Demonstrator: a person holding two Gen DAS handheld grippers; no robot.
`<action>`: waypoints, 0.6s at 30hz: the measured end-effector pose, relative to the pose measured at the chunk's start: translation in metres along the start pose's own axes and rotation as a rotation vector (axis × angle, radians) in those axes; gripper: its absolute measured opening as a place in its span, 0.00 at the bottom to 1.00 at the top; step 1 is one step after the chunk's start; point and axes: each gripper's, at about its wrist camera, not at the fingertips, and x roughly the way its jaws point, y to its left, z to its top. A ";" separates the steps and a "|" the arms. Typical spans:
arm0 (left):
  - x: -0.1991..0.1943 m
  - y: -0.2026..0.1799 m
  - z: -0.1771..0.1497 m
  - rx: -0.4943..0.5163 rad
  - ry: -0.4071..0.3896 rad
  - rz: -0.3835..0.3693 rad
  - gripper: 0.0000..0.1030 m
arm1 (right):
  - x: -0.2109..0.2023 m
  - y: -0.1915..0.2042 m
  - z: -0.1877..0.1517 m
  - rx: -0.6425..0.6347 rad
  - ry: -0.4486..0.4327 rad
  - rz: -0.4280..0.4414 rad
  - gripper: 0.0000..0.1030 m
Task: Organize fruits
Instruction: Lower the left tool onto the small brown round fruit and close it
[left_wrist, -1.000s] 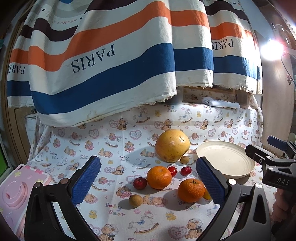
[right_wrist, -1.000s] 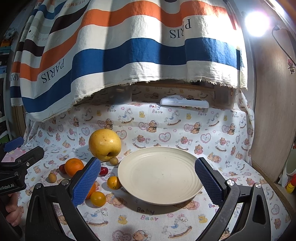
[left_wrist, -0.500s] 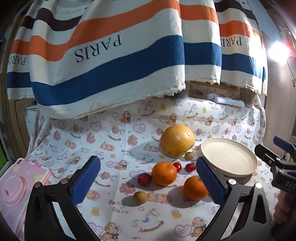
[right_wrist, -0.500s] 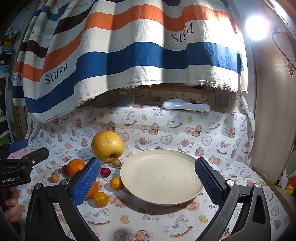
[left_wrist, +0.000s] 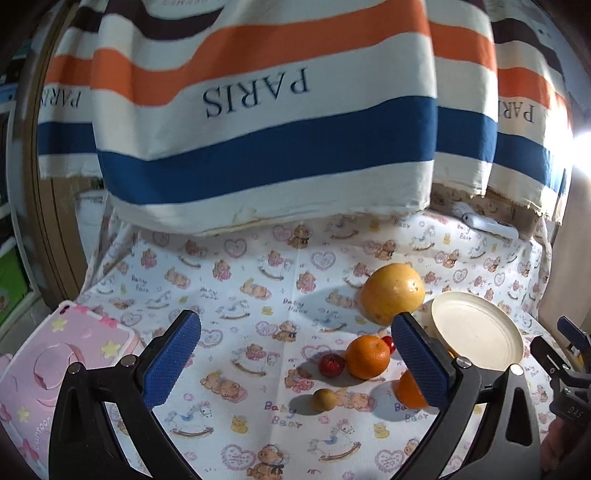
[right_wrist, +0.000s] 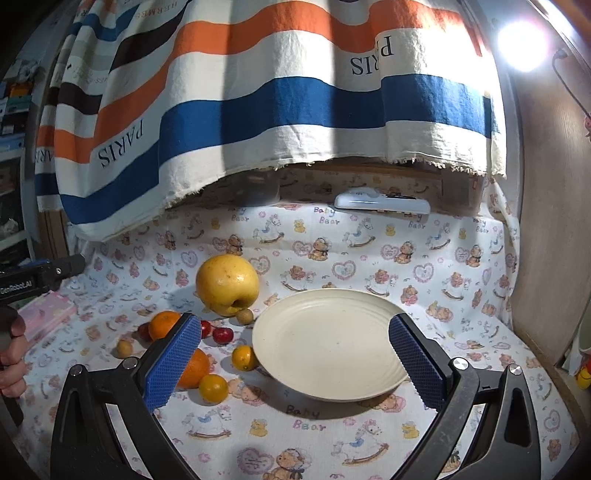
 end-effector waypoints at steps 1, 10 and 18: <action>0.002 0.002 0.001 0.000 0.019 -0.013 1.00 | 0.000 -0.001 0.000 0.000 -0.003 0.002 0.99; 0.036 -0.013 -0.010 0.077 0.267 -0.103 0.84 | 0.015 0.003 -0.002 0.009 0.089 0.123 0.90; 0.071 -0.012 -0.030 0.044 0.434 -0.142 0.58 | 0.022 0.006 -0.006 0.012 0.133 0.151 0.82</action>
